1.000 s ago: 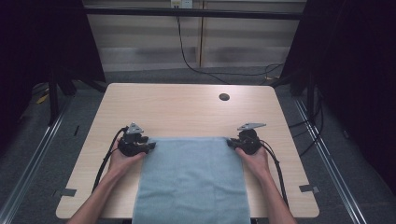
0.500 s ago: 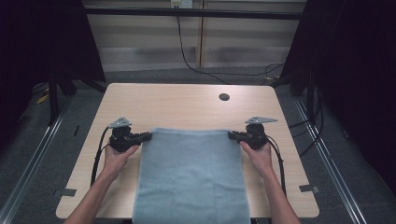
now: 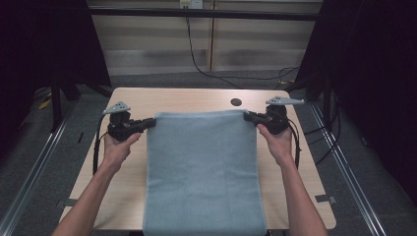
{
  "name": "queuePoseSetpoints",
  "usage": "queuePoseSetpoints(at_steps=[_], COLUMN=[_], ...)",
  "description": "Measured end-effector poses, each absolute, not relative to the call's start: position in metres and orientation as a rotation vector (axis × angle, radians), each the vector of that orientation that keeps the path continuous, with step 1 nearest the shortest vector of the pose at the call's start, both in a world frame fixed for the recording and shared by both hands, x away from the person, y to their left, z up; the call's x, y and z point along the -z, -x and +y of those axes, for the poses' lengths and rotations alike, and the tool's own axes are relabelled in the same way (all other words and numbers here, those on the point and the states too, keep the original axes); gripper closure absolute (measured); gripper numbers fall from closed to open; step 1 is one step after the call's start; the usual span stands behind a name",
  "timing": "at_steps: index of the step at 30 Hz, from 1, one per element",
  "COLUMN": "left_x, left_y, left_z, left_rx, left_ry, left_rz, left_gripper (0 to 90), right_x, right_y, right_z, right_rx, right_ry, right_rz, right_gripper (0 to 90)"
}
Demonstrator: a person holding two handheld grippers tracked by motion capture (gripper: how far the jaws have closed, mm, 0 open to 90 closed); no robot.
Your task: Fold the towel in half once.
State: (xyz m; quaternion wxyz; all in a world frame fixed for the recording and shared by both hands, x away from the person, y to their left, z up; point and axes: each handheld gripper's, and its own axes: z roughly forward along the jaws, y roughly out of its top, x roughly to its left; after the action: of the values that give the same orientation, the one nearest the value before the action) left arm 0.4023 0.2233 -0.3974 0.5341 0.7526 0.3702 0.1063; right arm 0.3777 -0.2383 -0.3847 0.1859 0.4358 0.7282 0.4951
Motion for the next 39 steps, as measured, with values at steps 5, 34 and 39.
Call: queuePoseSetpoints(at_steps=[5, 34, 39], left_x=[0.378, 0.306, 0.336], left_y=[-0.417, -0.415, -0.377], left_z=[0.218, 0.198, 0.201], left_rx=[-0.279, -0.311, -0.246], left_ry=[-1.762, -1.693, -1.721], left_rz=[0.890, 0.723, 0.682], left_gripper=[85.9, 86.0, 86.0], right_x=[0.357, 0.269, 0.310], right_y=[-0.390, -0.381, -0.345], right_z=[-0.238, -0.253, -0.253], right_rx=[-1.379, -1.457, -1.490], right_ry=[-1.206, -1.063, -1.078], right_rz=[2.025, 1.898, 1.985], right_gripper=[84.4, 84.7, 84.7])
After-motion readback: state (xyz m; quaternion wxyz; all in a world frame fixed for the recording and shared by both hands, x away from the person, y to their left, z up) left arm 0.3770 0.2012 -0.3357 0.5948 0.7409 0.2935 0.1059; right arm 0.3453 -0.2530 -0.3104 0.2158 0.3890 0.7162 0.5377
